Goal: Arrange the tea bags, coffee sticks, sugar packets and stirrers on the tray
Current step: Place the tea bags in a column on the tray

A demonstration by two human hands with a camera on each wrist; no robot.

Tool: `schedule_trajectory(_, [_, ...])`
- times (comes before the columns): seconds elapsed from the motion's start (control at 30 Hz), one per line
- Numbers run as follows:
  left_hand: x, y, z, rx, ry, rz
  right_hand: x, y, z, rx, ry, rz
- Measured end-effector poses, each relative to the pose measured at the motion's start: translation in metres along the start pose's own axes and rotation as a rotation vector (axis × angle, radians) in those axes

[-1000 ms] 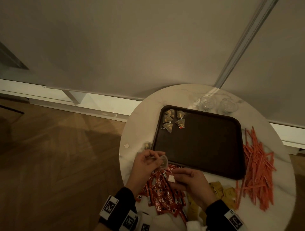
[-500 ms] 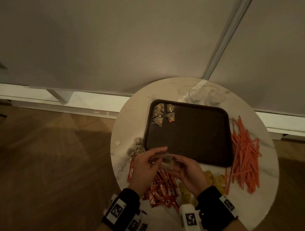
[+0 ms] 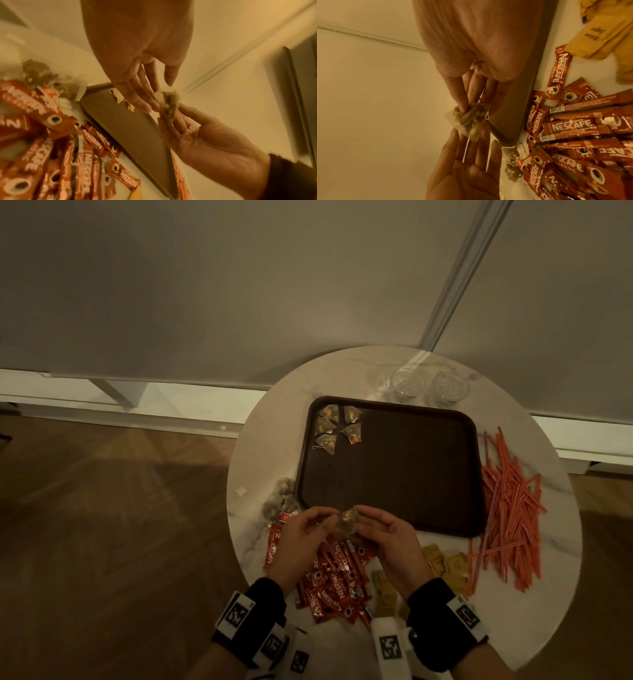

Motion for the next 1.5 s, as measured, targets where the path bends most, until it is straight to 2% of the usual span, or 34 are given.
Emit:
schedule_trajectory(0.1, [0.007,0.002,0.008,-0.071,-0.086,-0.012,0.002,-0.003,-0.002,-0.071,-0.02,-0.025])
schedule_trajectory(0.23, [0.014,0.009,0.014,-0.096,-0.134,0.022,0.009,-0.009,-0.002,-0.141,-0.025,-0.057])
schedule_trajectory(0.47, [0.041,0.019,0.028,-0.155,-0.265,-0.002,0.037,-0.022,-0.004,-0.192,-0.003,-0.062])
schedule_trajectory(0.63, [0.069,0.023,0.034,-0.17,-0.277,-0.015,0.063,-0.032,-0.005,-0.227,0.05,-0.073])
schedule_trajectory(0.77, [0.091,0.027,0.038,-0.174,-0.296,-0.01,0.087,-0.039,-0.008,-0.132,0.109,-0.085])
schedule_trajectory(0.93, [0.119,0.033,0.037,-0.169,-0.326,0.014,0.118,-0.047,-0.002,-0.105,0.105,-0.141])
schedule_trajectory(1.07, [0.141,0.037,0.037,-0.175,-0.446,-0.042,0.14,-0.05,0.006,-0.118,0.106,-0.142])
schedule_trajectory(1.17, [0.158,0.04,0.041,-0.175,-0.537,0.03,0.152,-0.049,0.01,-0.165,0.106,-0.089])
schedule_trajectory(1.23, [0.169,0.041,0.04,-0.154,-0.533,0.058,0.158,-0.049,0.015,-0.212,0.077,-0.077])
schedule_trajectory(1.5, [0.204,0.03,0.028,-0.206,-0.396,-0.013,0.183,-0.053,0.021,-0.319,0.047,-0.078])
Point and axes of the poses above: each hand's wrist, its own x-axis towards the middle knuckle, its own y-axis out of the palm, z = x × y, the point moved 5 cm from there along x, towards the middle knuckle, and after that the axes turned 3 degrees about -x, right-handed, at the moved point
